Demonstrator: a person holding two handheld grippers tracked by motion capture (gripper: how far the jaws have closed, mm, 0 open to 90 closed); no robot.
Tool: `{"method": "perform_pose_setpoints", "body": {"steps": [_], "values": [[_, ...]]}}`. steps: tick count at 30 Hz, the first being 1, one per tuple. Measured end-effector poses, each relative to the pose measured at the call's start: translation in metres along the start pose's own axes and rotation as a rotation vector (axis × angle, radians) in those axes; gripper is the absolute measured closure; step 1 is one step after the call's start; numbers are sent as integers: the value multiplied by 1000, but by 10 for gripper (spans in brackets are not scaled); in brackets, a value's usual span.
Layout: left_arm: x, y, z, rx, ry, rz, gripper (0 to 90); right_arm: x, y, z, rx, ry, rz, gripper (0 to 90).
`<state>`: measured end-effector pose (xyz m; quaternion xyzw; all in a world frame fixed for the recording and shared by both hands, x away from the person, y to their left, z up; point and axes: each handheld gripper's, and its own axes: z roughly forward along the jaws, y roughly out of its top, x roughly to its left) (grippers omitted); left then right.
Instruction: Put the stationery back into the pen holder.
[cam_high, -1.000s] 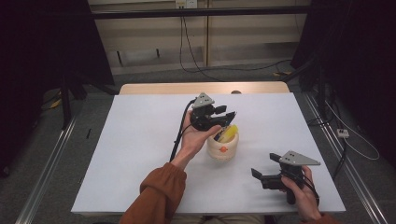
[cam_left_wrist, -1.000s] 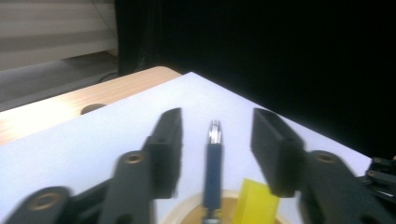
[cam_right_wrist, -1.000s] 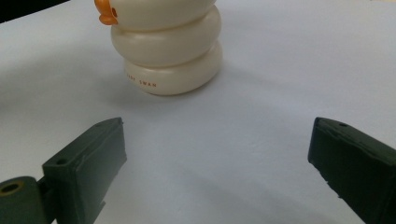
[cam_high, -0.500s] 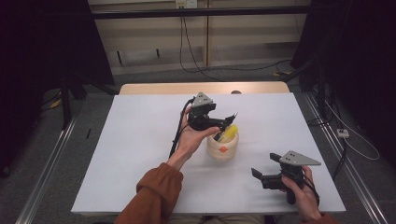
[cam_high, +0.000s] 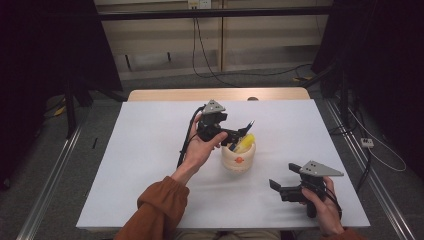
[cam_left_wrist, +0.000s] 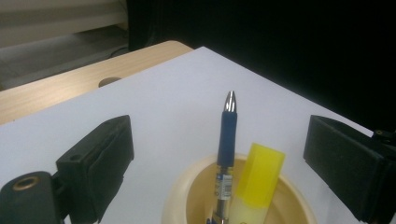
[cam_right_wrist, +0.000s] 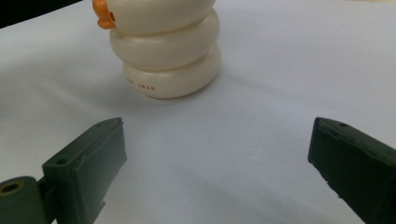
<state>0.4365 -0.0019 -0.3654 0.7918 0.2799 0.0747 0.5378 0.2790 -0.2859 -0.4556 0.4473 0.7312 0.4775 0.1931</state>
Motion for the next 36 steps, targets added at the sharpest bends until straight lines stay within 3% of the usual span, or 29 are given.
{"method": "perform_pose_setpoints", "body": {"steps": [3, 8, 20, 24, 26, 30, 36], "values": [[-1, 0, -2, 1, 11, 41, 84, 0, 0, 1, 5, 2, -1, 41], [-2, -2, -9, 0, 34, 63, 81, 0, 0, 2, 7, 3, -3, 41], [-2, -12, -30, -12, 25, 46, 79, 4, 2, 3, 9, -3, -9, 41], [-1, -16, -38, -13, 37, 64, 79, 4, 3, 4, 10, -9, -8, 41], [0, -18, -42, -15, 69, 74, 66, 4, 2, 4, 11, -10, -5, 41], [4, -22, -49, -23, 84, 57, 58, 4, 2, 4, 8, -15, 0, 41], [5, -27, -63, -25, 115, 73, 57, 4, 2, 3, 10, -16, -3, 41]]}}
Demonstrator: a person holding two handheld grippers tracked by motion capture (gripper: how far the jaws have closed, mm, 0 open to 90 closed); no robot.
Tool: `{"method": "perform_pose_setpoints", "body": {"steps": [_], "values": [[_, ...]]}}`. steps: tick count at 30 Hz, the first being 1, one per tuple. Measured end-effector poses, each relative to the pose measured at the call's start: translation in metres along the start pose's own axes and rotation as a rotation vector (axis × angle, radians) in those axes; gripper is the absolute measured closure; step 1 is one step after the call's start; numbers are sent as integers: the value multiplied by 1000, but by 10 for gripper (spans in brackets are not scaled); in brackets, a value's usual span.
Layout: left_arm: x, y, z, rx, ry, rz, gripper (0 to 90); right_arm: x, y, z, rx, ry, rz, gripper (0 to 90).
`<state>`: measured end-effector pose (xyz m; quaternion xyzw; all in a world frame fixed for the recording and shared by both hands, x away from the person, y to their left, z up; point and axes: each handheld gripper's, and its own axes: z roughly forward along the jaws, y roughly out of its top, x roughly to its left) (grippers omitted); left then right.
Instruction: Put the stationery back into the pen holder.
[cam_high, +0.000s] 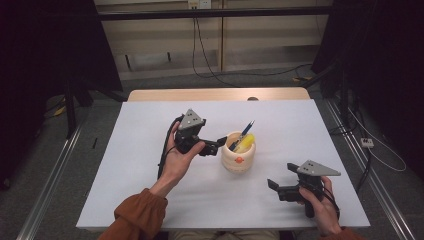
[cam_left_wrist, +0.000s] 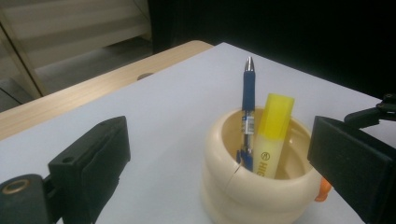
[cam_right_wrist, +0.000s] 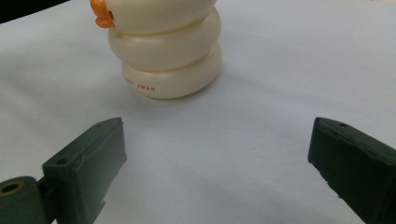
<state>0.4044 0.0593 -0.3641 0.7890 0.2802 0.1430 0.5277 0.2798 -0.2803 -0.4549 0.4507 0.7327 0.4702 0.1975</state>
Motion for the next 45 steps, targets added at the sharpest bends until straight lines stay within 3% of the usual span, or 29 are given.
{"method": "perform_pose_setpoints", "body": {"steps": [5, 11, 15, 27, 32, 36, 45], "values": [[3, -4, -12, 16, 51, -14, 60, 1, 0, -1, 0, 5, -7, 41], [4, -12, -21, 34, 58, -6, 60, 1, -1, -2, -2, 4, -2, 41], [5, -16, -29, 45, 89, -8, 54, 1, -1, -1, 1, 3, -6, 41], [2, -25, -52, 39, 98, 16, 49, 1, -1, -2, -2, 0, -4, 41], [1, -32, -62, 31, 107, 9, 47, 1, -1, -1, 2, 1, -7, 41], [-1, -39, -70, 37, 86, -22, 44, 1, -1, -2, 1, -1, -8, 41], [-2, -54, -92, 44, 135, -17, 49, 2, -1, -1, 2, -2, -8, 41]]}}
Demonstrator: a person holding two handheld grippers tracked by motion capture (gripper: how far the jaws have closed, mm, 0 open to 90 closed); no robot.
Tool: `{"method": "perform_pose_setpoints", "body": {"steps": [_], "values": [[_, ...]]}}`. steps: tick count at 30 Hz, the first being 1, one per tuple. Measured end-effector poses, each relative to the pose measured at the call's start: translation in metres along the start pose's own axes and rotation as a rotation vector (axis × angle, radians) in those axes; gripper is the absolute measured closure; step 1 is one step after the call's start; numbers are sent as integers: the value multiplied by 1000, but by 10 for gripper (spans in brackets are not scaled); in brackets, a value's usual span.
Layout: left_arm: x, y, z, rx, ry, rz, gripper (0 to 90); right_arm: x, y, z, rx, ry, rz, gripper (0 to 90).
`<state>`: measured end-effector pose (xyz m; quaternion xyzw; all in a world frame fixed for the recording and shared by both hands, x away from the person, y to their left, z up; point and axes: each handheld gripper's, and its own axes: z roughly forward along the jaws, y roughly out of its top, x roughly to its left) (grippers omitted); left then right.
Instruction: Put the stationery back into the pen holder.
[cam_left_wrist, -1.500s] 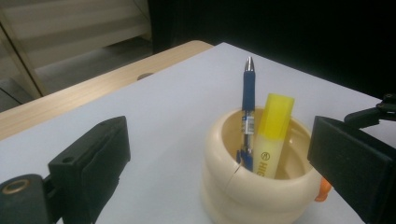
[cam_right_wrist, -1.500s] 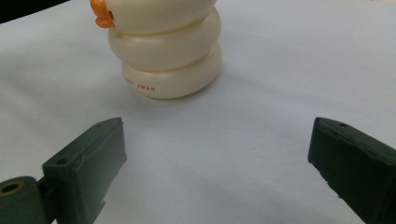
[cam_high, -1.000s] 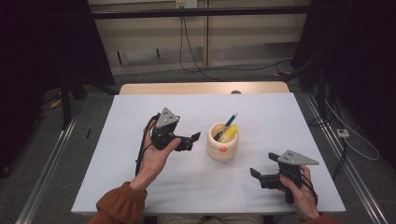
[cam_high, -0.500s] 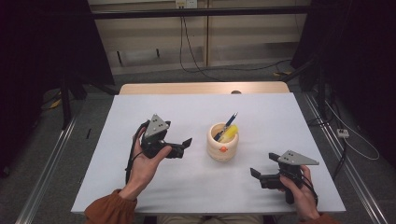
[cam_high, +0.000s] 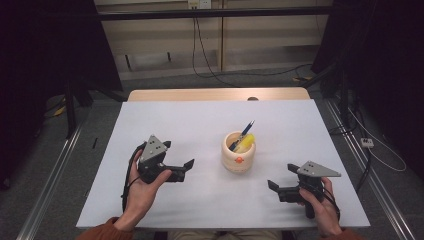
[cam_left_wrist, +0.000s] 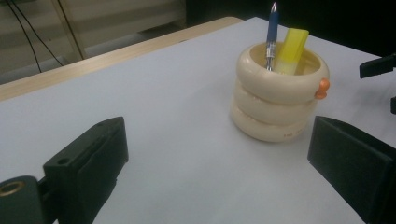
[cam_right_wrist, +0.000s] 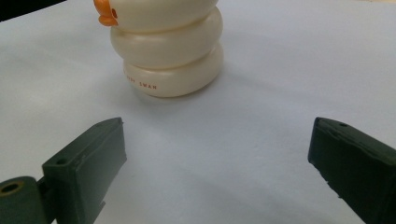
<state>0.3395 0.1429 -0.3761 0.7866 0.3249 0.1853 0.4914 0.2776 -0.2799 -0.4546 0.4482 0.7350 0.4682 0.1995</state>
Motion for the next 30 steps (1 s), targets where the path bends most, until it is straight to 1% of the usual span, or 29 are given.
{"method": "perform_pose_setpoints", "body": {"steps": [3, 4, 5, 6, 11, 14, 16, 18, 22, 26, 28, 29, 30], "values": [[2, -6, -6, 5, 33, 3, 49, 0, 0, 0, 0, -1, 0, 41], [2, -8, -7, 10, 37, 5, 49, 0, 0, 0, 0, -1, 0, 41], [3, -10, -9, 8, 33, -2, 49, 0, 0, 0, 0, -1, 1, 41], [4, -12, -11, 11, 39, 3, 49, 0, 0, 0, 0, -1, 4, 41], [7, -20, -17, 18, 59, -8, 49, 0, 0, 0, 1, -2, 4, 41], [8, -25, -20, 26, 80, -13, 49, 0, 0, 0, 1, -2, 4, 41], [9, -29, -21, 32, 93, -5, 58, 0, 0, 0, 1, -3, 1, 41], [9, -34, -22, 29, 104, -12, 60, 0, 0, 0, 0, -3, 1, 41], [12, -43, -24, 39, 108, -35, 60, 0, 0, 0, -1, -4, 1, 41], [11, -49, -27, 33, 119, -58, 60, 0, 0, 0, -3, -5, 6, 41], [10, -52, -26, 50, 106, -45, 60, 0, 0, 0, -3, -5, 4, 41], [9, -55, -24, 50, 100, -32, 60, 0, 0, 0, -2, -5, 4, 41], [8, -57, -24, 54, 105, -25, 60, 0, 0, 0, -2, -4, 4, 41]]}}
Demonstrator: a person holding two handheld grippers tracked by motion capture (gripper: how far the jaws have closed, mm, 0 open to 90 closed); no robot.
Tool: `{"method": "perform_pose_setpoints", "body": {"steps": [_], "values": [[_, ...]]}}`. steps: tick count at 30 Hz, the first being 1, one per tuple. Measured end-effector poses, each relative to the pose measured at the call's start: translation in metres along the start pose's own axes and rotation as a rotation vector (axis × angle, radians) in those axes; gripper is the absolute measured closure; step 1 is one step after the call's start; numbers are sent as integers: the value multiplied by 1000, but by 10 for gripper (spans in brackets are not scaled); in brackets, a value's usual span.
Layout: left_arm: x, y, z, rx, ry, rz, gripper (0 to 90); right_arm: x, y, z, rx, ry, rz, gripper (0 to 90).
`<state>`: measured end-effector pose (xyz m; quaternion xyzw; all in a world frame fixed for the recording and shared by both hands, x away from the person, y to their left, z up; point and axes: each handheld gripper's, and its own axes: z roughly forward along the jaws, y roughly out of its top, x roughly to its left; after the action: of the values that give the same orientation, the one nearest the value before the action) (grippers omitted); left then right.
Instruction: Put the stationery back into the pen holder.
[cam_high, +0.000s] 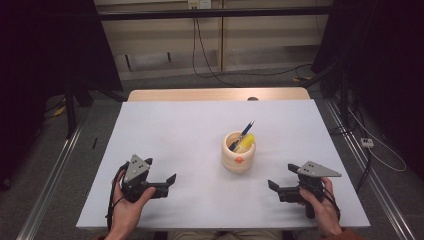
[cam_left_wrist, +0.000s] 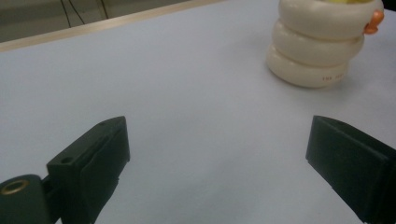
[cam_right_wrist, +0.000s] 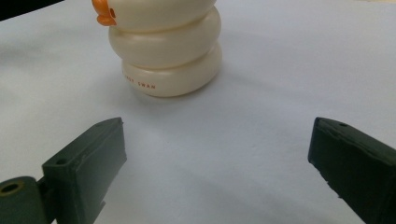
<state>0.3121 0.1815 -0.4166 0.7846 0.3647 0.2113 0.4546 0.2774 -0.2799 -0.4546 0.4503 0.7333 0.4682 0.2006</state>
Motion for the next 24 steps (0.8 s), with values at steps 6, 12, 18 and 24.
{"method": "perform_pose_setpoints", "body": {"steps": [6, 12, 18, 24], "values": [[3, -8, 0, -13, 11, -31, 60, -1, 0, -1, -1, 0, 0, 41], [5, -15, 3, -8, 2, -40, 59, 1, 0, -2, -2, 5, -6, 41], [3, -24, 5, 5, 27, -30, 58, 1, 0, -2, -1, 5, -7, 41], [6, -22, 5, -3, 24, -40, 58, 0, -1, -2, 3, 4, -10, 41]]}}
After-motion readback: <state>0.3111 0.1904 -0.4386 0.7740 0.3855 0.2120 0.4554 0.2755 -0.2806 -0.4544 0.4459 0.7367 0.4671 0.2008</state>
